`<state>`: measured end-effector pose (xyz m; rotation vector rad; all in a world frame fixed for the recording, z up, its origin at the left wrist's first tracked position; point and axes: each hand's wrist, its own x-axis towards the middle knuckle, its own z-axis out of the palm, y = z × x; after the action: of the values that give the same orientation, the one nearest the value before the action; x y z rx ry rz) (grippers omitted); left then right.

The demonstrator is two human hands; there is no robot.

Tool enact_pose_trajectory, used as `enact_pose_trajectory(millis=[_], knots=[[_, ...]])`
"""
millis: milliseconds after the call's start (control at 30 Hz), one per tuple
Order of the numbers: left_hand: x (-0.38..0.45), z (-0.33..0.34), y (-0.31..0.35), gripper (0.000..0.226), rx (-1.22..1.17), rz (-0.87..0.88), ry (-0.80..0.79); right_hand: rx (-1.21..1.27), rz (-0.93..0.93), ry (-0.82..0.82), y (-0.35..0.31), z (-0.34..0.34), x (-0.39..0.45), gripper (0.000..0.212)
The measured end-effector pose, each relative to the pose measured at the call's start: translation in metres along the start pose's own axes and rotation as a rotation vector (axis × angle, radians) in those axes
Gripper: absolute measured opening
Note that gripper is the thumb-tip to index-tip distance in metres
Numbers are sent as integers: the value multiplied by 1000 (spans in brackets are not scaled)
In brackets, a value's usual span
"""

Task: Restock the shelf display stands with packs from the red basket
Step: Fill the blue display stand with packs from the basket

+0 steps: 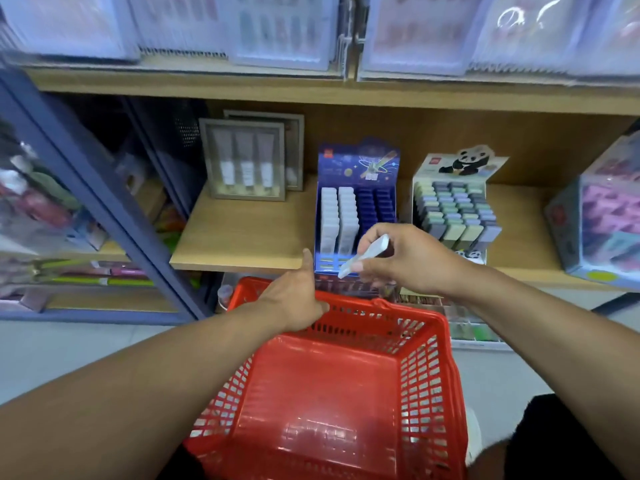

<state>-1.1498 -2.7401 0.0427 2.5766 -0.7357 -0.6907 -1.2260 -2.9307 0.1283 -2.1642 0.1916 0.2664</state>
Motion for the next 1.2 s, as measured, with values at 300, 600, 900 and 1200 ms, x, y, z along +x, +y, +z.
enact_pose_trajectory(millis=[300,600,900,1200], knots=[[7,-7,0,73,-51,23,-2,-276,-85,14,0,18,36,19],[7,-21,2,24,-303,41,304,-48,-116,145,-7,21,44,30],[3,-19,10,28,-369,150,353,326,-3,225,-16,6,34,36],[-3,-20,10,32,15,96,469,147,33,247,-8,6,38,14]])
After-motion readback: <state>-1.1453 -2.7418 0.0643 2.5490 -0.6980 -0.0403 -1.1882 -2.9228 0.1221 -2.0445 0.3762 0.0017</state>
